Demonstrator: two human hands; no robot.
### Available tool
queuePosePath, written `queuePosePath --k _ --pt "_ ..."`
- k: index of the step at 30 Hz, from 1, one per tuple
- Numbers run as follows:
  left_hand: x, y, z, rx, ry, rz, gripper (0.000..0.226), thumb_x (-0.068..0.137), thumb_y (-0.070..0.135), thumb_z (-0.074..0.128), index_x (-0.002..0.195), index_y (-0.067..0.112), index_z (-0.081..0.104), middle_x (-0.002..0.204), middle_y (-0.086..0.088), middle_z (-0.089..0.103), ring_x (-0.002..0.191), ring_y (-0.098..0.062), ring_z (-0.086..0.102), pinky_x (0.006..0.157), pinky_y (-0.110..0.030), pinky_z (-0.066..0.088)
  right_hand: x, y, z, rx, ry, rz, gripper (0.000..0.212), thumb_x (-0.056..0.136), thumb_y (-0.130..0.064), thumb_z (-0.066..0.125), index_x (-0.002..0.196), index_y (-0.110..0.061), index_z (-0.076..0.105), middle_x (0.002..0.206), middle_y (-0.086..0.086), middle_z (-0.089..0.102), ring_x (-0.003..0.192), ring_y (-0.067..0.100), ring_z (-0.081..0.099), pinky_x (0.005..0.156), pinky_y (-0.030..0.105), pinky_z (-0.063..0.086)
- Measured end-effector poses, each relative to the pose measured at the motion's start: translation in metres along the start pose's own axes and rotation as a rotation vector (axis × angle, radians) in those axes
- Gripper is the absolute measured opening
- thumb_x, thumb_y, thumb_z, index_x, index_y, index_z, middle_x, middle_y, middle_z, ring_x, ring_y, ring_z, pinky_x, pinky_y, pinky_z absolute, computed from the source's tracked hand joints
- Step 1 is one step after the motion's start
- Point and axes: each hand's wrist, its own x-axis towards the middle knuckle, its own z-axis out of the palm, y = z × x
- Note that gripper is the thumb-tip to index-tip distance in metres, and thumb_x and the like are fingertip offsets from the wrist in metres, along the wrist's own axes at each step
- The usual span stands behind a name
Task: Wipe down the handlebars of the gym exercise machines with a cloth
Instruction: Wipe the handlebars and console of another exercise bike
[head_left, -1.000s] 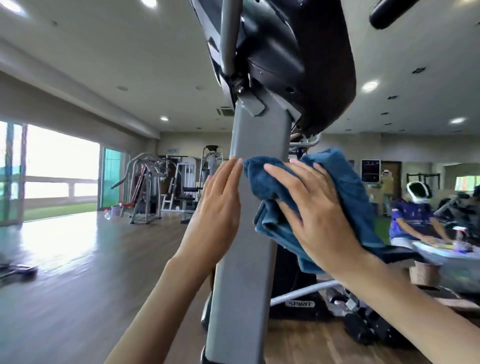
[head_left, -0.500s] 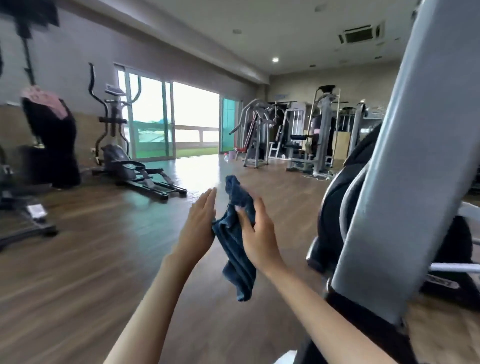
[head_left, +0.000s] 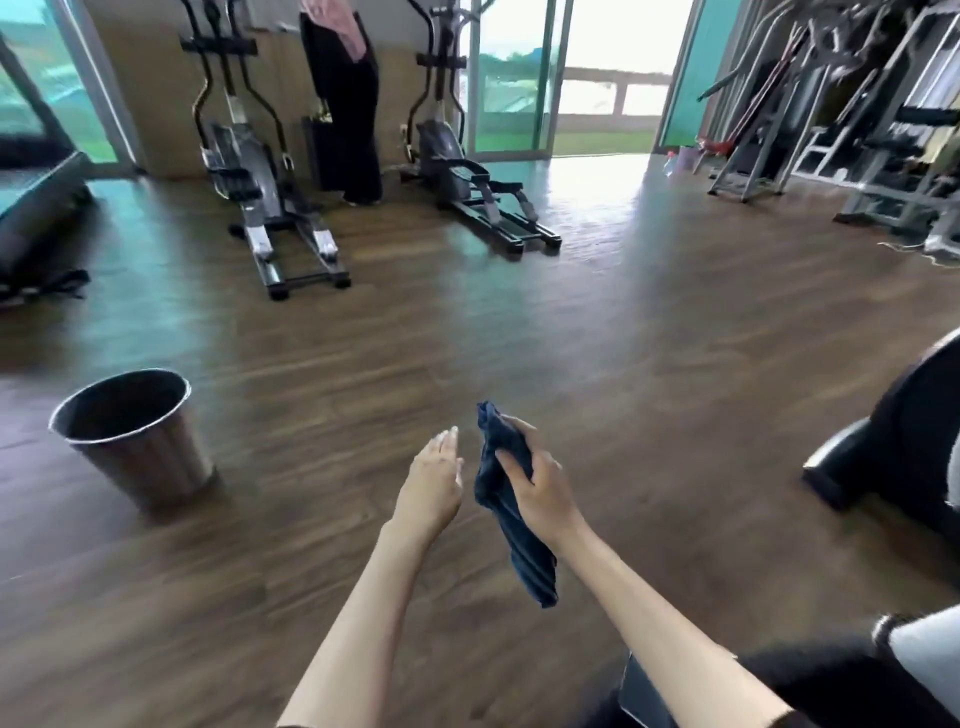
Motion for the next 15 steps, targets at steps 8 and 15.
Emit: queuePosePath --k 8,15 --pt "-0.064 -0.005 -0.08 -0.115 -0.114 -0.299 0.05 0.101 0.008 0.034 0.149 0.005 0.023 0.153 -0.013 0.03 0.141 -0.024 0.028 0.112 -0.028 0.022 -0.03 -0.062 0.029 0.047 -0.102 0.212 0.034 0.099 -0.019 0.051 0.133 -0.025 0.048 0.116 -0.011 0.064 0.103 0.003 0.059 0.081 0.004 0.04" --pt "-0.12 -0.002 -0.146 -0.175 -0.15 -0.483 0.047 0.097 0.004 0.034 0.143 0.007 0.037 0.146 -0.013 0.043 0.135 -0.024 0.039 0.108 -0.029 0.029 -0.053 -0.139 0.036 0.105 -0.232 0.233 0.033 0.1 -0.02 0.05 0.13 -0.032 0.047 0.114 -0.016 0.062 0.104 -0.006 0.056 0.083 0.008 0.041"
